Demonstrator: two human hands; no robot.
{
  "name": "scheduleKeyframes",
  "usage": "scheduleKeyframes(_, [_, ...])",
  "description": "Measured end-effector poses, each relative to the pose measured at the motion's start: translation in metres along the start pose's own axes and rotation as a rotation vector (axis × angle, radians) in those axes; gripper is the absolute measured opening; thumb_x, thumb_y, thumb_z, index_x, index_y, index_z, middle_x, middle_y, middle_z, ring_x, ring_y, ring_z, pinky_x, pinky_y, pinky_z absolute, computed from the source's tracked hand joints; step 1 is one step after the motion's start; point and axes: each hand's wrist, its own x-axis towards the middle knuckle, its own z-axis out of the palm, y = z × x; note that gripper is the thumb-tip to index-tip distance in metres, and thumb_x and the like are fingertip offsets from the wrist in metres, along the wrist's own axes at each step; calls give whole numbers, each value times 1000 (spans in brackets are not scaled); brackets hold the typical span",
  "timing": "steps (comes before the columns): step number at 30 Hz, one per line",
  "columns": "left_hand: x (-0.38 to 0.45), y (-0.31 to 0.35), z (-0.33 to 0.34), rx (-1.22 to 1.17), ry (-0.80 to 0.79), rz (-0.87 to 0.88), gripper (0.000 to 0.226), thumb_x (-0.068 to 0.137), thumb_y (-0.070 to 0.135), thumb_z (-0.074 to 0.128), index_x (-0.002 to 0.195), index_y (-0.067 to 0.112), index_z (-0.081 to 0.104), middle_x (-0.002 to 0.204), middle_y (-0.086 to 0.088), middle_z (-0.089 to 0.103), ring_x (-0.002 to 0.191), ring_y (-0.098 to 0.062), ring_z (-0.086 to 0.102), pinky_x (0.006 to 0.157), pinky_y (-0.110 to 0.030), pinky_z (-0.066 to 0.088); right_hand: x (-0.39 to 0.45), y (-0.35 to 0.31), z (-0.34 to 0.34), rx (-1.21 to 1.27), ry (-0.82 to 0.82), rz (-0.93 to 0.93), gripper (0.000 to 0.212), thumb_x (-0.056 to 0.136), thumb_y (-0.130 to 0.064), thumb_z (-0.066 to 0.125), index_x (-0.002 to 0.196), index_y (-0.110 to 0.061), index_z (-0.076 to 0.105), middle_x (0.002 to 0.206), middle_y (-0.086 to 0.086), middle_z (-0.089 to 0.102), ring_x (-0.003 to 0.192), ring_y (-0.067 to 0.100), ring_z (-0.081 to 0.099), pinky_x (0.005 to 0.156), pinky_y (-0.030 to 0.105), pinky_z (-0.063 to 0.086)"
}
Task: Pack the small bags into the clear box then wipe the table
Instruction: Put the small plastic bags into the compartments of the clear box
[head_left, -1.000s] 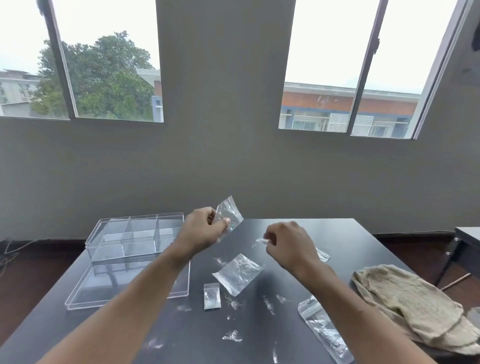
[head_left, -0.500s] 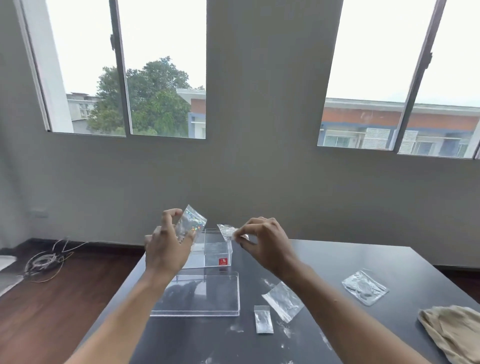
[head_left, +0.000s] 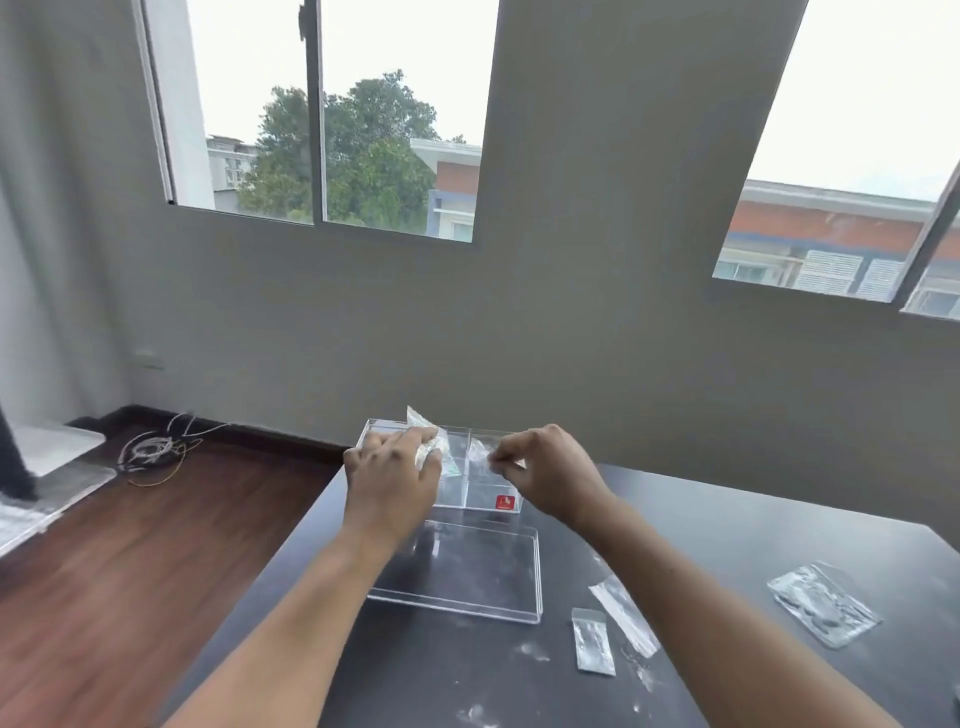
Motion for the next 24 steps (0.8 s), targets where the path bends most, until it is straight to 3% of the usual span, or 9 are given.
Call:
scheduleKeyframes(3, [-1, -1, 0, 59, -39, 37, 50, 91, 53, 36, 126, 33, 66, 127, 9, 69, 127, -20, 49, 91, -34, 19, 10, -3, -7, -127, -121, -3, 13, 90, -23, 69, 94, -25, 82, 97, -6, 81, 94, 20, 72, 89, 32, 53])
scheduleKeyframes(6, [-3, -3, 1, 105, -79, 54, 54, 94, 60, 33, 135, 35, 59, 133, 6, 56, 131, -19, 39, 97, -35, 20, 20, -11, -12, -285, -209, -42, 19, 89, -15, 64, 91, -25, 80, 97, -8, 79, 94, 18, 69, 97, 33, 43])
scheduleKeyframes(9, [-4, -9, 2, 45, -75, 38, 55, 94, 69, 43, 141, 40, 40, 134, 6, 33, 133, -17, 24, 105, -37, 19, 26, -16, -12, -381, -291, -68, 24, 85, -8, 60, 87, -23, 78, 93, -4, 76, 90, 24, 66, 84, 32, 40])
scheduleKeyframes(11, [-3, -12, 2, 23, -7, 66, 48, 92, 69, 50, 132, 42, 46, 129, 9, 33, 129, -16, 27, 102, -36, 20, 30, -15, -12, -361, -346, -53, 28, 83, -5, 60, 89, -23, 80, 95, -3, 76, 86, 26, 63, 77, 30, 40])
scheduleKeyframes(13, [0, -14, 1, 63, 38, 126, 33, 95, 64, 50, 112, 38, 61, 123, 11, 39, 125, -16, 34, 98, -33, 21, 32, -12, -12, -275, -397, -19, 30, 83, -4, 61, 91, -25, 82, 97, -3, 77, 86, 25, 65, 77, 29, 51])
scheduleKeyframes(16, [1, -14, 2, 135, -6, 170, 52, 99, 61, 33, 92, 27, 72, 122, 10, 49, 126, -20, 39, 96, -34, 21, 34, -5, -12, -142, -451, 40, 29, 86, -6, 63, 95, -26, 83, 98, -5, 79, 91, 21, 71, 84, 34, 59])
scheduleKeyframes(19, [0, -11, 0, 198, -87, 166, 72, 98, 63, 13, 97, 26, 74, 132, 10, 46, 133, -17, 32, 100, -35, 17, 35, -3, -13, -113, -492, 47, 26, 90, -9, 64, 96, -25, 83, 99, -6, 79, 92, 18, 70, 85, 33, 58])
scheduleKeyframes(22, [-3, -10, -1, 247, -167, 131, 70, 101, 64, 13, 104, 29, 73, 138, 12, 38, 134, -11, 20, 102, -35, 13, 34, -3, -12, -92, -490, 51, 21, 92, -13, 66, 96, -26, 82, 97, -8, 79, 91, 16, 70, 85, 31, 58])
scheduleKeyframes(24, [-4, -13, 0, 247, -170, 154, 72, 95, 75, 14, 117, 34, 69, 136, 12, 38, 132, -11, 23, 101, -35, 13, 33, -1, -12, -69, -488, 61, 19, 93, -15, 67, 97, -26, 82, 98, -9, 79, 93, 14, 70, 86, 28, 56])
